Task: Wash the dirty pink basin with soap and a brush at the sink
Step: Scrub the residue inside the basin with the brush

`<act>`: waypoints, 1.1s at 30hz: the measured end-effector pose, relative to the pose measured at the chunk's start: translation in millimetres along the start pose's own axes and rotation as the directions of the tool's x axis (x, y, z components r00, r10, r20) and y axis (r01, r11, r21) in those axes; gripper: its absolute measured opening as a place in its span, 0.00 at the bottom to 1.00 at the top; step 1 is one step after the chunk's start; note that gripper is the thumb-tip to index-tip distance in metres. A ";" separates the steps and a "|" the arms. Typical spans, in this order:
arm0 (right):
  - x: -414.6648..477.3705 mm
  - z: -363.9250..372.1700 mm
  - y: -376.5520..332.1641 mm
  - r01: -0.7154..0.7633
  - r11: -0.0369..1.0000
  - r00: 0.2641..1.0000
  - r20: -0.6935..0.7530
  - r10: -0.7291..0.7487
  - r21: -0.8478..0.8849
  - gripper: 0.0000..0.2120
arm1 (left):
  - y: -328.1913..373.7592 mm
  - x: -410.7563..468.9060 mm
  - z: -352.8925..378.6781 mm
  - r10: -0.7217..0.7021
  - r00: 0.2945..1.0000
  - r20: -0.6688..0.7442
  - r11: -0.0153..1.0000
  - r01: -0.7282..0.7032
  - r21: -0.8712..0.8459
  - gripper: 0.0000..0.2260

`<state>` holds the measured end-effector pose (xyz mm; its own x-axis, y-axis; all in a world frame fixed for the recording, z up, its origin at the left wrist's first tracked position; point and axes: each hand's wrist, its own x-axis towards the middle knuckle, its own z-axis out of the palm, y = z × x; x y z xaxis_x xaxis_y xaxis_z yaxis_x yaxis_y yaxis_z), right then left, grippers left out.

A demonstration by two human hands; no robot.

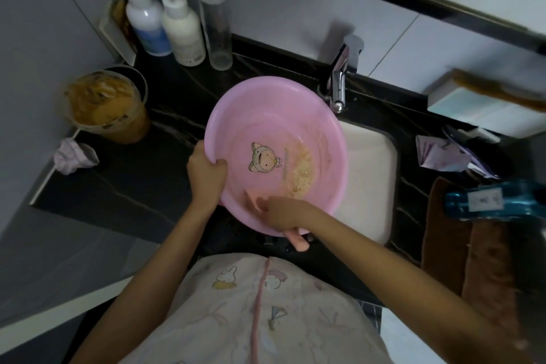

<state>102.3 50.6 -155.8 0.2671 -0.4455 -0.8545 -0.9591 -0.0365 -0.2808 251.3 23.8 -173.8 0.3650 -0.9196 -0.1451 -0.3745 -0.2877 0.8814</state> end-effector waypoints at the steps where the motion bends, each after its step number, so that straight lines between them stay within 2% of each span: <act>1: 1.2 -5.0 -3.7 0.071 0.997 0.997 -0.030 -0.070 0.020 0.22 | 0.8 -0.2 -0.3 -0.006 1.000 -0.001 1.000 0.006 0.005 0.16; 3: 10.7 -11.5 -7.8 0.149 0.988 0.976 -0.167 -0.143 0.025 0.25 | 1.7 -1.2 -1.3 -0.001 1.000 0.009 1.000 0.001 0.006 0.17; 4: 19.4 -13.7 -7.7 0.142 0.990 0.959 -0.251 -0.132 0.022 0.25 | 1.5 -1.1 -1.8 0.006 1.000 0.013 1.000 -0.006 0.005 0.16; 6: 33.6 -15.9 -3.5 0.061 0.997 0.922 -0.384 -0.042 0.037 0.28 | 3.6 -2.2 -3.1 0.014 1.000 0.021 1.000 -0.014 0.006 0.15; 9: 36.5 -18.9 14.3 -0.132 0.983 0.871 -0.459 0.178 0.131 0.32 | 7.1 -4.0 -4.4 0.017 1.000 0.025 1.000 -0.018 0.009 0.15; 11: 24.4 -20.8 28.8 -0.290 0.937 0.852 -0.393 0.345 0.194 0.29 | 8.4 -4.6 -4.9 0.007 1.000 0.014 1.000 -0.007 0.009 0.15; 13: 6.5 -15.8 38.2 -0.372 0.910 0.885 -0.225 0.407 0.183 0.20 | 11.5 -5.1 -3.6 0.009 1.000 0.006 1.000 -0.009 0.001 0.15; 15: -12.3 -10.0 31.2 -0.349 0.936 0.937 0.014 0.349 0.054 0.08 | 16.8 -6.0 -1.7 0.026 1.000 0.012 1.000 -0.026 -0.002 0.14; 16: -17.3 -9.5 24.1 -0.295 0.954 0.953 0.086 0.290 0.045 0.08 | 19.4 -6.2 -1.3 0.035 0.999 0.010 0.999 -0.035 -0.002 0.14; 18: -15.9 -9.1 10.0 -0.136 0.981 0.991 0.031 0.133 0.135 0.13 | 22.6 -6.4 -0.5 0.054 0.999 0.005 0.999 -0.054 0.007 0.14; 20: -14.9 -9.8 -5.3 -0.071 0.974 0.997 -0.019 0.077 0.217 0.17 | 23.7 -6.4 -2.3 0.073 0.997 0.010 0.997 -0.073 0.021 0.15; 21: -9.7 -6.2 -4.2 -0.062 0.977 0.995 -0.060 0.076 0.203 0.18 | 24.0 -6.5 -3.3 0.069 0.998 0.009 0.997 -0.070 0.026 0.15; 23: -0.9 -2.2 7.8 -0.148 0.975 0.977 -0.127 0.169 0.164 0.18 | 23.1 -7.5 -5.5 0.061 0.998 0.010 0.998 -0.061 0.032 0.16; 25: -1.8 -1.0 25.2 -0.278 0.961 0.959 -0.064 0.277 0.000 0.16 | 23.5 -9.1 -5.8 0.065 0.998 0.011 0.997 -0.065 0.027 0.16; 27: -5.9 0.5 36.4 -0.237 0.957 0.969 0.027 0.245 -0.168 0.12 | 25.4 -10.4 -5.0 0.073 0.997 0.004 0.997 -0.073 0.018 0.15; 28: -8.7 0.0 35.3 -0.217 0.967 0.972 0.065 0.228 -0.135 0.12 | 27.5 -10.6 -4.7 0.077 0.997 0.002 0.997 -0.077 0.019 0.15; 30: -11.7 -4.8 31.4 -0.114 0.993 0.991 0.072 0.114 -0.011 0.19 | 31.1 -10.5 -4.7 0.089 0.996 0.008 0.996 -0.089 0.026 0.15; 32: -21.2 -17.4 32.5 -0.090 0.987 0.993 0.090 0.079 0.132 0.23 | 34.1 -9.9 -6.9 0.109 0.994 0.027 0.993 -0.110 0.037 0.15; 33: -22.9 -23.4 39.3 -0.094 0.986 0.988 0.131 0.076 0.136 0.24 | 34.8 -8.3 -8.9 0.117 0.993 0.034 0.992 -0.119 0.053 0.15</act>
<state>56.3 38.4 -137.1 0.2037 -0.3255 -0.9233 -0.9581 0.1275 -0.2564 242.8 23.8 -138.0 0.2893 -0.9556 -0.0562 -0.4596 -0.1901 0.8675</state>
